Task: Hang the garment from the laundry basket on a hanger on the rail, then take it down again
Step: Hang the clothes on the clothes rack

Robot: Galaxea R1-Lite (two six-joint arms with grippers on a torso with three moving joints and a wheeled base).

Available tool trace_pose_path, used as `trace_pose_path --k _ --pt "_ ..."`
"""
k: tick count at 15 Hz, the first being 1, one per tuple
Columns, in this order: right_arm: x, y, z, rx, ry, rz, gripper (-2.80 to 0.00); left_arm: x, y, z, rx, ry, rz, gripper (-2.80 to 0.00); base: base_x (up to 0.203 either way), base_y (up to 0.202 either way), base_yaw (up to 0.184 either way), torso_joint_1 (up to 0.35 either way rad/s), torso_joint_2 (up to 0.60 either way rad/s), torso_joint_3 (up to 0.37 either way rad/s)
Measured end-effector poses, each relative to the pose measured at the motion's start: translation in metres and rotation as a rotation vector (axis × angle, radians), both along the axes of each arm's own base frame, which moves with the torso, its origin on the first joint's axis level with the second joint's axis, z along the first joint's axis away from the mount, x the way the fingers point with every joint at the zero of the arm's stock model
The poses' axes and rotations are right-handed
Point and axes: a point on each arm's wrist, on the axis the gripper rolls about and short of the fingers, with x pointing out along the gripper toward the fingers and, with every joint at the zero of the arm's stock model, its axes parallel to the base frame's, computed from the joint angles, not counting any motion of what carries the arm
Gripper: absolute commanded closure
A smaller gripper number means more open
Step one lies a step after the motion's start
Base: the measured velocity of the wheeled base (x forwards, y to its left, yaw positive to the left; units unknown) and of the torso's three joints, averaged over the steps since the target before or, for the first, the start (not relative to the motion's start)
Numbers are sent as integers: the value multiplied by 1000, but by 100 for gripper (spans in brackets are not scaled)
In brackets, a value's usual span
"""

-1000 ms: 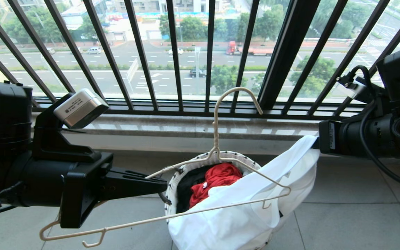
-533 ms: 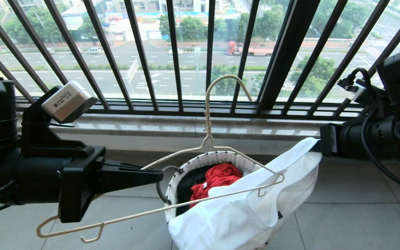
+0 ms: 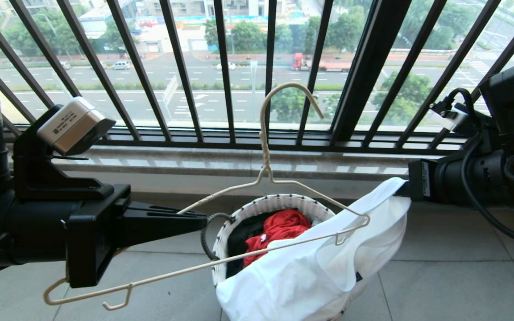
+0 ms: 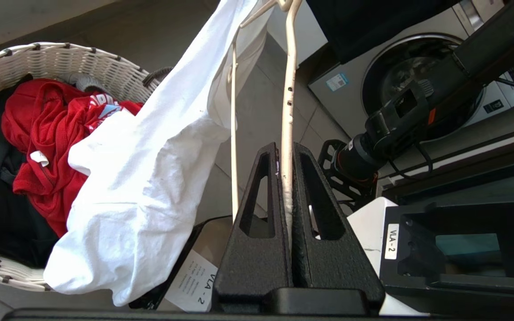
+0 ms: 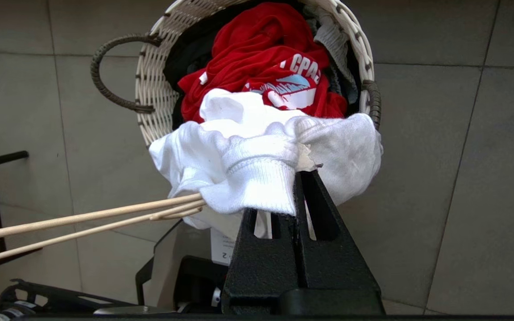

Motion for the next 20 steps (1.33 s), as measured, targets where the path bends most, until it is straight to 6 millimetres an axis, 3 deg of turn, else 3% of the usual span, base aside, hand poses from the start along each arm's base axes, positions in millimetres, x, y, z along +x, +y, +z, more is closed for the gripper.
trace_pose_path --k 5,11,16,20 --pt "-7 17 11 122 13 -7 0 8 -5 -6 -21 -3 16 0 0 0 0 0 0 0" --pt "-20 42 44 236 -57 55 0 13 -6 1 -37 -106 212 0 0 0 0 0 0 0" --pt "-14 66 67 141 -209 17 0 13 -4 9 -63 -178 308 0 0 0 0 0 0 0" --pt "-1 74 82 49 -322 -63 0 -2 3 20 -94 -222 313 0 0 0 0 0 0 0"
